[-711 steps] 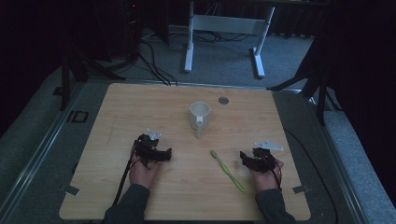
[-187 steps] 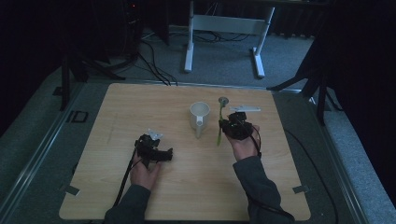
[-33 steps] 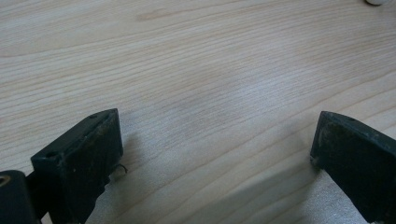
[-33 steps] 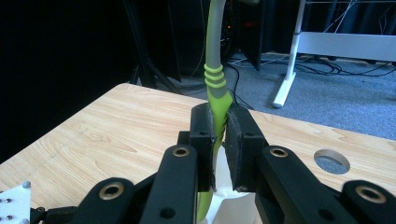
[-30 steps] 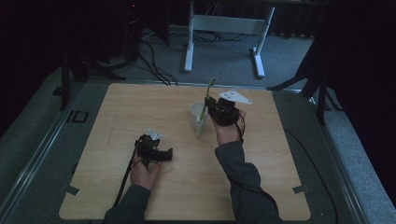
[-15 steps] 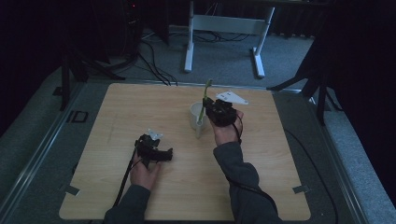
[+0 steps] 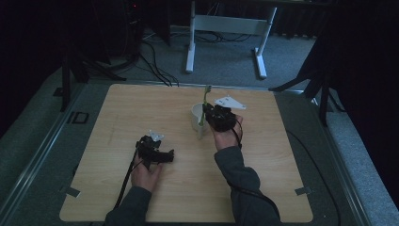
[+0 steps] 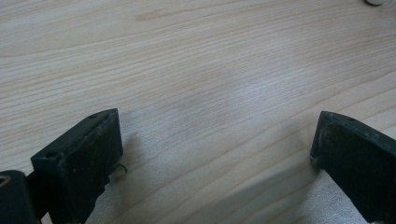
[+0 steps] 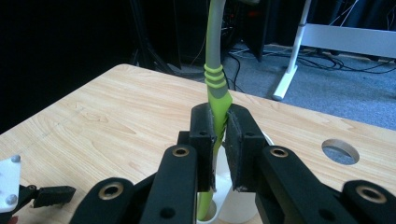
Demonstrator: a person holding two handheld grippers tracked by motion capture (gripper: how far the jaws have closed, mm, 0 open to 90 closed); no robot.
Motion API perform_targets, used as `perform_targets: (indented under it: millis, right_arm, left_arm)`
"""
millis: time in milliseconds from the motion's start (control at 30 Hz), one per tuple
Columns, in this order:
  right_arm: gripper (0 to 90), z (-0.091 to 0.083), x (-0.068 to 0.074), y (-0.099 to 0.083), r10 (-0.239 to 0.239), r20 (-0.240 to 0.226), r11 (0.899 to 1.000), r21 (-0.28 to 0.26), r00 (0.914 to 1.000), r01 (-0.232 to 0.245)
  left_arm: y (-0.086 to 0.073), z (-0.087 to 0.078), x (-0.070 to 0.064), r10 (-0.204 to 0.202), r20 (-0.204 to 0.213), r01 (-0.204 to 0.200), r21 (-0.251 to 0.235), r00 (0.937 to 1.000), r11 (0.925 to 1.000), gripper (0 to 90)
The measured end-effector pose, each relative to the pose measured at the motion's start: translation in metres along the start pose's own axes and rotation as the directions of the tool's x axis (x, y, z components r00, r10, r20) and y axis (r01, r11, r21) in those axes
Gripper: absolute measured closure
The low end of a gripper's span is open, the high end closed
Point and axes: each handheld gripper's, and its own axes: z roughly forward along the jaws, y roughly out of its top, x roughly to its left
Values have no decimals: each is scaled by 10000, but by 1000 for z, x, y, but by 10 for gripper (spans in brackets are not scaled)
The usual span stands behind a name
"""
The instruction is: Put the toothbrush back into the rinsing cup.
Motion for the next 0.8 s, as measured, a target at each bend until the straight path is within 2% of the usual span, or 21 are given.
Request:
perform_targets:
  millis: [200, 300, 333, 367, 400, 500, 800]
  right_arm:
    - [803, 2, 0, -5, 16, -51, 9998, 215, 10000, -15]
    - [576, 8, -2, -9, 258, -561, 9965, 806, 9981, -212]
    - [466, 9, 0, -12, 76, -592, 9961, 885, 9982, -24]
    - [405, 9, 2, -14, -127, -470, 9947, 1017, 9988, 174]
    - [383, 9, 3, -16, -151, -534, 9932, 1147, 9985, 212]
    - [331, 9, 4, -20, -123, -569, 9938, 1098, 9983, 185]
    - [307, 8, 1, -26, -130, -409, 9928, 1187, 9991, 178]
  left_arm:
    - [0, 0, 0, 0, -1, 0, -1, 10000, 10000, 24]
    - [0, 0, 0, -2, -3, 2, -11, 10000, 10000, 24]
    - [0, 0, 0, 17, 6, -17, 1, 10000, 10000, 24]
    - [0, 0, 0, 21, 18, -21, 1, 10000, 10000, 24]
    - [0, 0, -1, 28, 26, -28, -8, 10000, 10000, 24]
    - [0, 0, -1, 31, 27, -31, -1, 10000, 10000, 24]
    - [0, 0, -1, 31, 25, -31, -17, 10000, 10000, 24]
